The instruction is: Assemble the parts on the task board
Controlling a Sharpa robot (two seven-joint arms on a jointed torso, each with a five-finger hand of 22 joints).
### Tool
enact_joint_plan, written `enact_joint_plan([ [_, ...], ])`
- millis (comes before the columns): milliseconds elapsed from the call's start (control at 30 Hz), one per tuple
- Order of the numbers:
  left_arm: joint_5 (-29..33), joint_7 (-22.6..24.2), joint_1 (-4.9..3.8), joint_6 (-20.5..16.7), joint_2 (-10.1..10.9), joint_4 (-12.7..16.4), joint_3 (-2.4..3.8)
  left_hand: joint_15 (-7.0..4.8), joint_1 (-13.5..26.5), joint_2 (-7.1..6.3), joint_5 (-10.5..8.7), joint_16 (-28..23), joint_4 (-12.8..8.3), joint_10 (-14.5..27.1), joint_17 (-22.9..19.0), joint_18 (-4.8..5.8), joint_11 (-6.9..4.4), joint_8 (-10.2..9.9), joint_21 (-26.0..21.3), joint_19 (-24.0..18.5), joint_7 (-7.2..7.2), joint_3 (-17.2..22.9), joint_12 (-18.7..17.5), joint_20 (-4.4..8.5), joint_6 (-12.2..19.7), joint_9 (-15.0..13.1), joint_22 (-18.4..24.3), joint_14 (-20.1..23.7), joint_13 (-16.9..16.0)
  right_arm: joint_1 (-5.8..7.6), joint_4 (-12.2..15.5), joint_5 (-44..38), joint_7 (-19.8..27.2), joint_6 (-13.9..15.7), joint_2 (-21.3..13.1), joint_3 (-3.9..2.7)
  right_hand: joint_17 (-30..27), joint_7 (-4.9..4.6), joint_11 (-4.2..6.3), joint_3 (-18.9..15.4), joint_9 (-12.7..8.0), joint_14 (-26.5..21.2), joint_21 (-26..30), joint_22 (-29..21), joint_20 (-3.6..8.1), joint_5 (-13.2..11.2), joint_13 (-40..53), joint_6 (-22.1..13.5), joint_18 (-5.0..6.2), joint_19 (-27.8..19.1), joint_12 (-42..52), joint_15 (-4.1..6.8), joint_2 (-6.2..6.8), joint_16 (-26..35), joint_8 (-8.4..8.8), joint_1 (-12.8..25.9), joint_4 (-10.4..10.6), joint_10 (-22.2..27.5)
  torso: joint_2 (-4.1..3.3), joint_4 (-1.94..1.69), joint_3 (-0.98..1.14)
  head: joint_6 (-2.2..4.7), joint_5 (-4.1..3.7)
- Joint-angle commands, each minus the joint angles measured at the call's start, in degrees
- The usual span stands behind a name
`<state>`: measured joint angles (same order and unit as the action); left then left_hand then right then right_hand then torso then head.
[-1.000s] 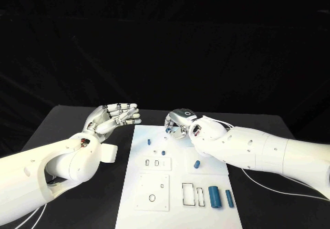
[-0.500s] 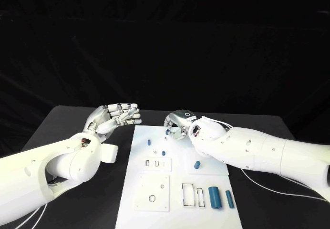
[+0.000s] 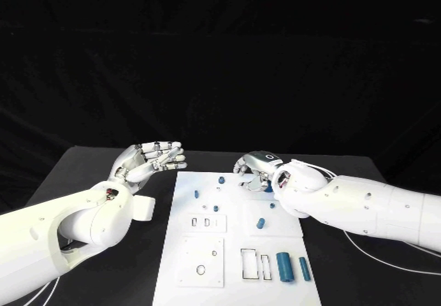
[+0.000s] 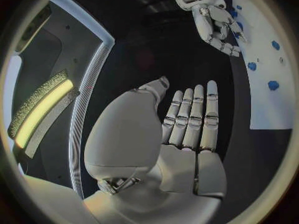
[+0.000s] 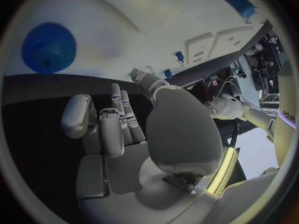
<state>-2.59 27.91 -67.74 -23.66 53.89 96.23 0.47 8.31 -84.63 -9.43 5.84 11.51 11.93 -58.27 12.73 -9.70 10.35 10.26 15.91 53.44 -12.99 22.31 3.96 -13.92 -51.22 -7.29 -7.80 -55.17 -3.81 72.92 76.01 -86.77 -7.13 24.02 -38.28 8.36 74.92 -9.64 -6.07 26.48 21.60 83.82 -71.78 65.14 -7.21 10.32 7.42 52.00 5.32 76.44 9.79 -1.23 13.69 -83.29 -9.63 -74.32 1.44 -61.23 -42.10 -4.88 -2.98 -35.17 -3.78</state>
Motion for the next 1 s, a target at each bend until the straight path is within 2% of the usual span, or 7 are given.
enact_joint_plan([
  [33, 0.4, 0.4, -0.13, 1.2, 0.0, -0.2, 0.06, 0.04, -0.4, -0.38, -0.32, -0.4, -0.2, 0.1, 0.1, -0.67, 0.22, -0.3, 0.4, 0.3, -0.31, 0.0, -0.3, 0.04, 0.0, 0.1, -0.1, 0.3, 0.1, 0.59, 2.8, 7.7, -1.7, 0.4, -3.3, -0.17, 1.4, 0.00, 0.33, 0.1, 0.2, 3.5, -1.3, 1.8, 0.09, 0.3, 0.6, 0.6, -0.23, 1.1, 1.9, 0.05, 0.24, -0.7, -0.02, -0.2, 0.6, -2.3, 0.14, 0.81, 0.24, 0.10, -0.42],
  [167, 0.4, 0.4, -0.12, 1.4, 0.1, -0.5, 0.06, 0.04, -0.3, -0.41, -0.35, -0.4, -0.3, 0.1, 0.1, -0.66, 0.24, -0.4, 0.4, 0.3, -0.34, 0.0, -0.3, 0.05, 0.0, 0.1, -0.1, 0.3, 0.1, 1.02, 3.8, 12.2, -2.6, -0.5, -6.8, -0.27, 3.5, 1.21, 2.47, 0.2, 1.0, 4.0, -3.8, 5.2, 1.55, 0.5, 4.7, 2.8, -0.88, 2.9, 9.0, 1.81, 1.08, -1.9, -1.21, -0.6, 0.7, -10.4, 0.30, 1.26, 0.33, 0.17, -0.79],
  [300, 0.4, 0.4, -0.12, 1.5, 0.1, -0.8, 0.05, 0.04, -0.3, -0.41, -0.35, -0.4, -0.3, 0.1, 0.1, -0.66, 0.24, -0.4, 0.4, 0.3, -0.34, 0.0, -0.3, 0.05, 0.0, 0.1, -0.1, 0.3, 0.1, 1.15, 3.6, 14.0, -2.8, -1.4, -8.6, -0.29, 4.6, 1.77, 3.07, -3.7, 1.8, 4.2, -4.7, 6.8, 2.34, 2.9, 14.6, 1.6, -1.15, 3.6, 20.4, 2.19, 2.22, -2.6, -1.45, -0.7, 1.1, -8.6, 0.31, 1.44, 0.54, 0.17, -0.83],
  [400, 0.4, 0.3, -0.11, 1.6, 0.0, -1.1, 0.05, 0.04, -0.3, -0.41, -0.35, -0.4, -0.3, 0.1, 0.1, -0.66, 0.24, -0.4, 0.4, 0.3, -0.34, 0.0, -0.3, 0.05, 0.0, 0.1, -0.1, 0.3, 0.1, 1.19, 2.9, 14.8, -2.7, -2.4, -9.4, -0.30, 6.5, 1.03, 1.97, -12.1, 3.7, 4.5, -5.4, 8.2, 1.48, 3.3, 36.7, -2.7, -1.40, 4.1, 43.3, 1.57, 0.13, -3.6, -3.36, -2.5, 3.4, -3.3, 0.32, 1.55, 0.71, 0.13, -0.81],
  [533, 0.4, 0.3, -0.11, 1.8, -0.2, -1.3, 0.04, 0.04, -0.3, -0.41, -0.35, -0.4, -0.3, 0.1, 0.1, -0.66, 0.24, -0.4, 0.4, 0.3, -0.34, 0.0, -0.3, 0.05, 0.0, 0.1, -0.1, 0.3, 0.1, 1.08, 1.2, 15.8, -2.4, -3.5, -9.7, -0.29, 8.8, 0.26, 1.62, -19.6, 5.2, 4.9, -6.4, 9.9, 0.91, 3.5, 54.4, -5.8, -1.71, 4.9, 59.4, 0.91, -1.84, -4.6, -6.05, -5.1, 8.0, -8.9, 0.34, 1.47, 0.65, -0.06, -1.46],
  [800, 0.4, 0.1, -0.10, 2.1, -0.5, -1.7, 0.03, 0.15, 0.1, -0.43, -0.37, -0.5, -0.3, 0.5, 0.3, -0.62, 0.40, -0.6, 0.5, 0.2, -0.56, 0.0, -0.4, 0.01, 0.3, 0.2, -0.1, 0.5, 0.1, 0.19, -1.7, 18.2, -1.2, -5.5, -8.5, -0.27, 9.6, -0.04, 1.18, -22.9, 5.8, 5.1, -6.7, 10.6, 0.64, 3.8, 60.1, -7.5, -1.78, 5.1, 64.2, 0.62, -2.16, -5.0, -7.67, -7.8, 12.0, -11.2, 0.30, 1.05, 0.46, -0.47, -1.59],
  [1000, 0.4, -0.1, -0.09, 2.2, -0.6, -2.0, 0.03, 0.18, 0.2, -0.45, -0.37, -0.6, -0.3, 0.6, 0.3, -0.61, 0.47, -0.6, 0.5, 0.1, -0.66, -0.1, -0.4, -0.01, 0.4, 0.2, -0.1, 0.5, 0.1, -0.50, -2.7, 19.2, -0.7, -6.2, -7.4, -0.26, 10.6, 0.00, 1.17, -23.3, 6.0, 5.3, -7.4, 11.6, 0.57, 4.2, 63.9, -7.4, -1.98, 5.6, 67.2, 0.58, -2.67, -5.3, -8.50, -8.9, 13.5, -13.7, 0.21, 0.95, 0.60, -0.53, -1.54],
])
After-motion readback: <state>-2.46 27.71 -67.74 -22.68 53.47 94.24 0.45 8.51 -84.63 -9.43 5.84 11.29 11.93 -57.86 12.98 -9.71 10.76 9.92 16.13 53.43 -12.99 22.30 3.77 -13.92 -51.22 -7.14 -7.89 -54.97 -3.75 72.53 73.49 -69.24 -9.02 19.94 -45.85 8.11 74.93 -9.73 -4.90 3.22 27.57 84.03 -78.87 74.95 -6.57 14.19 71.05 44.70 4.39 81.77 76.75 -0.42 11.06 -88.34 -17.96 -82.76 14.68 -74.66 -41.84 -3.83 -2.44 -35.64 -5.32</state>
